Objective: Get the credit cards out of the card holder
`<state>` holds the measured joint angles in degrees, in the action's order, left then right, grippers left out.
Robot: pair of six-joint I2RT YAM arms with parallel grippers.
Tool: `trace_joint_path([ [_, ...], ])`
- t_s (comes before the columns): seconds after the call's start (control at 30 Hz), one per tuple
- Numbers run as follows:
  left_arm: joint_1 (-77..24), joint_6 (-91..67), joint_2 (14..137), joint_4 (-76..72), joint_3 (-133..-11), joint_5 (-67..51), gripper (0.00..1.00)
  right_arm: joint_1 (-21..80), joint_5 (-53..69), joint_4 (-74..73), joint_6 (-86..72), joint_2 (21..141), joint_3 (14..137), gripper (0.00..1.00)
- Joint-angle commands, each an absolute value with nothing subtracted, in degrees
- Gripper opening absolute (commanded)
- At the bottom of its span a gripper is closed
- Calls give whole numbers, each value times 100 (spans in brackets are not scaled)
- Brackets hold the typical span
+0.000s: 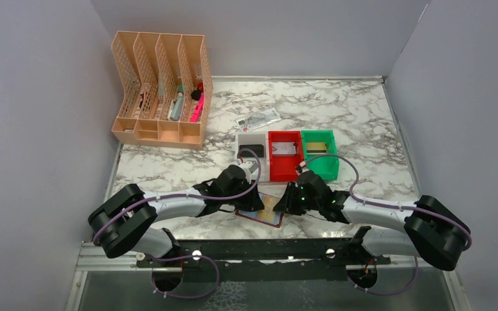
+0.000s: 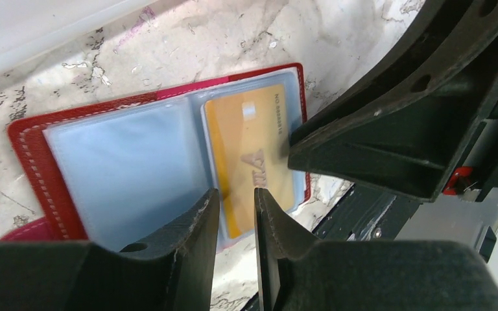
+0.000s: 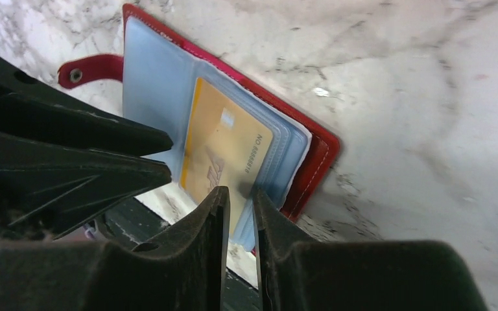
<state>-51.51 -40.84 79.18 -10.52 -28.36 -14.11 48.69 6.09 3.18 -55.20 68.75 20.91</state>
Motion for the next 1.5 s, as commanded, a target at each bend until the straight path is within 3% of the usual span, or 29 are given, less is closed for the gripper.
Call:
trace_joint_path([
  [0.0,-5178,-3984,7929,-1088,-2874,-1394,30,4896,982,910,-5665,7238,1922,25],
  [0.3,-5177,-3992,8043,-1140,-2785,-1383,29,4896,880,795,-5678,7185,1933,20],
  [0.57,-5181,-3915,7719,-870,-2762,-948,31,4896,997,780,-5608,6820,1985,25],
  [0.87,-5179,-3829,7831,-777,-2727,-839,34,4896,1467,1426,-5894,7486,1943,26],
  [1.47,-5327,-4159,7987,-1185,-2377,-1076,20,4896,1061,1441,-6210,7727,1812,25],
])
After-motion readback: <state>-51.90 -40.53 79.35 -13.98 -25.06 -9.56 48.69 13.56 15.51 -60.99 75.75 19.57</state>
